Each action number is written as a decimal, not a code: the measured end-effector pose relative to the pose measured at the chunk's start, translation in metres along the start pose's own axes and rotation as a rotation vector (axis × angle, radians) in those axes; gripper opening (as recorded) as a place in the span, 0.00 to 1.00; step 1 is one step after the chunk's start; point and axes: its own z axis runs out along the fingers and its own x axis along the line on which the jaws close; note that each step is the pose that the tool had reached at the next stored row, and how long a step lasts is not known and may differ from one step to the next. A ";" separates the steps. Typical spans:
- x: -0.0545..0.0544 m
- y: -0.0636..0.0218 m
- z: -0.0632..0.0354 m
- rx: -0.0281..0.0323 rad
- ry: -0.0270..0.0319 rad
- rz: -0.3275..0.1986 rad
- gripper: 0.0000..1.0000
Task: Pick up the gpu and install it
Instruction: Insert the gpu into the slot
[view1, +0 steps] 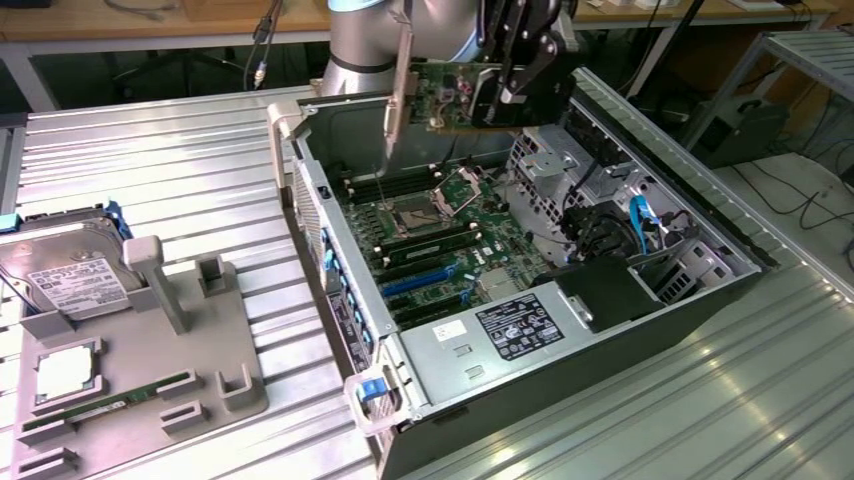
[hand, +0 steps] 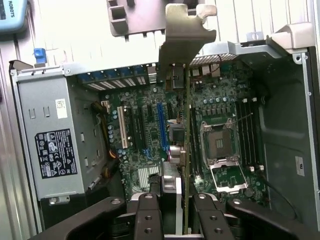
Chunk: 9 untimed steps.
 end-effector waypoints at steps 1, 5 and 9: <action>0.000 0.0000 0.0000 -0.0001 0.0004 -0.015 0.29; 0.000 0.0000 0.0000 -0.0004 0.0021 -0.075 0.29; 0.000 0.0000 0.0000 -0.0008 0.0042 -0.147 0.29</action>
